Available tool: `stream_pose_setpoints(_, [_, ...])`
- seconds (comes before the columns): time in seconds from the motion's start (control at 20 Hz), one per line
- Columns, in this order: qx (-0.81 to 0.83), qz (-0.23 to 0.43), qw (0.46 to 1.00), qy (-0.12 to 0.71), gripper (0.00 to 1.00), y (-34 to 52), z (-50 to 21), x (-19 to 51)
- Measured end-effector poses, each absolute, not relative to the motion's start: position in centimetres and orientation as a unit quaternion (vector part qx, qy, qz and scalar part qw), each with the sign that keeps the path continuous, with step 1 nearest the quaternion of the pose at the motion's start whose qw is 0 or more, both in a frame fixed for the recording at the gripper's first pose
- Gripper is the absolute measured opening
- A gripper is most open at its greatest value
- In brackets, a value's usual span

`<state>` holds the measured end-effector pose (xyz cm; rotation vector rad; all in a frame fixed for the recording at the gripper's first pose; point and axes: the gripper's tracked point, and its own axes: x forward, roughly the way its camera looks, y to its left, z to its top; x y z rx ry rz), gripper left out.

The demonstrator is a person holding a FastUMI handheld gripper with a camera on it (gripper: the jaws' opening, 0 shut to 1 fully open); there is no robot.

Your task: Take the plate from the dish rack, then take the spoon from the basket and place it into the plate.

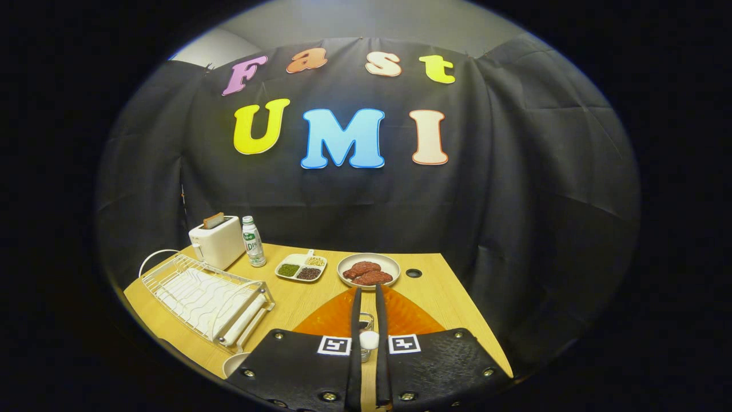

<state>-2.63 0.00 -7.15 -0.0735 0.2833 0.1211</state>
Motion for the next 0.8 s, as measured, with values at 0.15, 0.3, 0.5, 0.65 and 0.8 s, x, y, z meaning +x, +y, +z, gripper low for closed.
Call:
stream_pose_setpoints(0.15, [-0.042,0.061,0.987,0.145,0.09,0.8,-6.5,-4.2])
stream_pose_setpoints(0.3, [-0.043,0.062,0.985,0.155,0.09,2.0,-6.8,-5.7])
stream_pose_setpoints(0.5, [-0.032,0.079,0.978,0.19,0.09,4.4,-9.1,-7.9])
stream_pose_setpoints(0.65, [-0.037,0.107,0.97,0.215,0.09,6.6,-10.9,-9.3])
stream_pose_setpoints(0.8, [-0.053,0.137,0.959,0.242,0.1,8.6,-12.9,-10.4])
